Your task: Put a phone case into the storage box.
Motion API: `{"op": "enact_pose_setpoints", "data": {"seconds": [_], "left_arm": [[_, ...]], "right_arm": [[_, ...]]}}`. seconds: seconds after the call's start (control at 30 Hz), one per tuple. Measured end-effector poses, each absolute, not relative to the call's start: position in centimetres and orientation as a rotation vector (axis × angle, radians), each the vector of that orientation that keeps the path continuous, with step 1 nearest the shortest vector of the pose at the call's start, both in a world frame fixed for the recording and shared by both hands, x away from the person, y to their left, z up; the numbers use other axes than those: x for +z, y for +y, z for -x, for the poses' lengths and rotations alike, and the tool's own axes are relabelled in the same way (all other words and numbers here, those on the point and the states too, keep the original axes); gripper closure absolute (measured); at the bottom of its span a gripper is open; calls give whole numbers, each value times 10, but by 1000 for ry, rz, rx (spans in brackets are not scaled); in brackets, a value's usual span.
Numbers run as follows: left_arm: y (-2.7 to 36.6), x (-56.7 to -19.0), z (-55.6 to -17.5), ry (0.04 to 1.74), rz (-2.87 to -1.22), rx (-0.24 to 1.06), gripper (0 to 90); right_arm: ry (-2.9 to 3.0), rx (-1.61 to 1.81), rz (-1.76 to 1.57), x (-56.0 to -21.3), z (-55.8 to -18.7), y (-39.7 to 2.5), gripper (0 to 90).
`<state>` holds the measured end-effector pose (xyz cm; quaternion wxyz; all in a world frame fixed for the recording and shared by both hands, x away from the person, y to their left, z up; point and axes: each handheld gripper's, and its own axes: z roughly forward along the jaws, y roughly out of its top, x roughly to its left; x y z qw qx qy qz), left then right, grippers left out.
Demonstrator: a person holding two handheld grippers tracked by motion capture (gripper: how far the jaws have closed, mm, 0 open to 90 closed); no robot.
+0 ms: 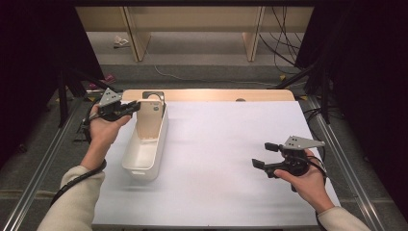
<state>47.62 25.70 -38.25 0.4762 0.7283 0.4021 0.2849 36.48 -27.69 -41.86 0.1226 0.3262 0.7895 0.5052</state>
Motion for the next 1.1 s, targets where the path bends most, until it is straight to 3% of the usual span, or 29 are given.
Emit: {"op": "enact_pose_setpoints", "data": {"seconds": [1.1], "left_arm": [[252, -394, -501, 1008, -1863, 747, 791]], "right_arm": [[2311, 1474, -953, -420, -365, -277, 162]]}}
